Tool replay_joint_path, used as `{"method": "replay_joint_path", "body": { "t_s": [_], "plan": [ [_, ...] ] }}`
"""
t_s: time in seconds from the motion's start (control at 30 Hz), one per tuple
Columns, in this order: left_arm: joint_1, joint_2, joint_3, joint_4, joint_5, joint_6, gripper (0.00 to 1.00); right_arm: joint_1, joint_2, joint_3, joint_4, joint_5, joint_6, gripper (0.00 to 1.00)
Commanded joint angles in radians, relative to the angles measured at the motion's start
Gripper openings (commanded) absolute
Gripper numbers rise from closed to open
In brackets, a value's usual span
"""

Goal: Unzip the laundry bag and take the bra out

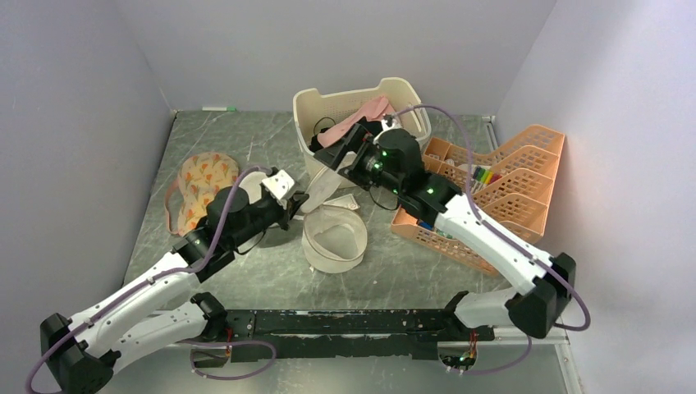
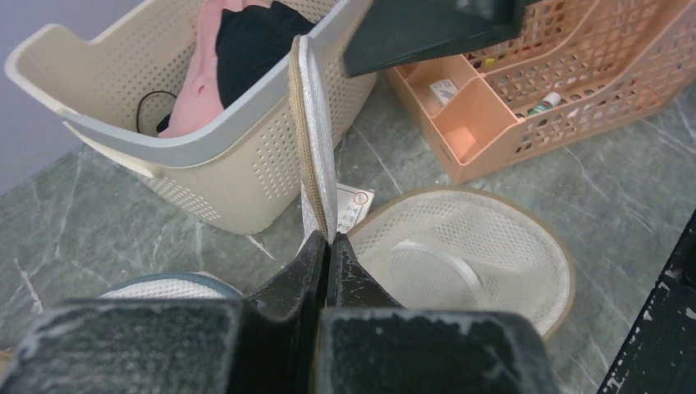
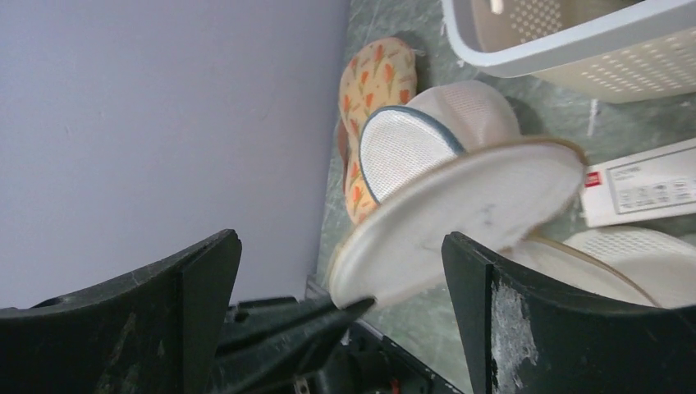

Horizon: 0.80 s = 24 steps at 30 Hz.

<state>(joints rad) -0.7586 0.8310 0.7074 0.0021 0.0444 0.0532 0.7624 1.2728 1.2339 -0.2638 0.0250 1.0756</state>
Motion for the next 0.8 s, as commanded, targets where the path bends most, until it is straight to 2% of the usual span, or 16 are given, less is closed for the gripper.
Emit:
{"method": "replay_joint_path", "body": {
  "t_s": [0.0,0.03,0.13,0.2,0.33,0.37,0.4,0.43,0.57,0.6,0.63,0.67,0.77],
  "plan": [
    [-0.037,0.017,0.046,-0.021,-0.044,0.037,0.07,0.022,0.076,0.047,0.053,-0.022,0.095,0.88],
    [-0.04,0.02,0.053,-0.028,-0.048,0.036,0.07,0.023,0.085,0.036,0.067,-0.03,0.107,0.82],
    [-0.048,0.014,0.054,-0.033,-0.059,0.036,0.07,0.023,0.083,-0.015,0.095,-0.032,0.149,0.57],
    [-0.051,0.003,0.049,-0.031,-0.061,0.033,0.07,0.026,0.059,-0.053,0.105,-0.023,0.163,0.45],
    [-0.069,0.006,0.064,-0.074,-0.117,0.029,0.07,0.026,0.003,-0.159,0.162,-0.065,0.141,0.06],
    [-0.074,0.01,0.073,-0.088,-0.136,0.023,0.08,0.026,-0.01,-0.191,0.197,-0.094,0.123,0.0],
    [-0.078,0.014,0.079,-0.099,-0.152,0.008,0.12,0.026,-0.025,-0.221,0.225,-0.113,0.114,0.0],
    [-0.078,0.021,0.094,-0.111,-0.165,-0.016,0.23,0.027,-0.052,-0.28,0.253,-0.127,0.105,0.0],
    [-0.078,0.046,0.166,-0.219,-0.129,-0.108,0.58,0.025,-0.148,-0.431,0.33,-0.162,0.063,0.0],
    [-0.078,0.044,0.183,-0.255,-0.086,-0.128,0.78,0.025,-0.172,-0.461,0.33,-0.158,0.05,0.0],
    [-0.078,0.038,0.198,-0.286,-0.061,-0.144,0.92,0.025,-0.192,-0.481,0.321,-0.151,0.035,0.0],
    [-0.079,0.027,0.21,-0.32,-0.014,-0.162,0.99,0.025,-0.204,-0.498,0.307,-0.146,0.015,0.0],
    [-0.079,-0.022,0.224,-0.389,0.043,-0.233,1.0,0.025,-0.22,-0.529,0.286,-0.179,-0.055,0.0]
  ]
}}
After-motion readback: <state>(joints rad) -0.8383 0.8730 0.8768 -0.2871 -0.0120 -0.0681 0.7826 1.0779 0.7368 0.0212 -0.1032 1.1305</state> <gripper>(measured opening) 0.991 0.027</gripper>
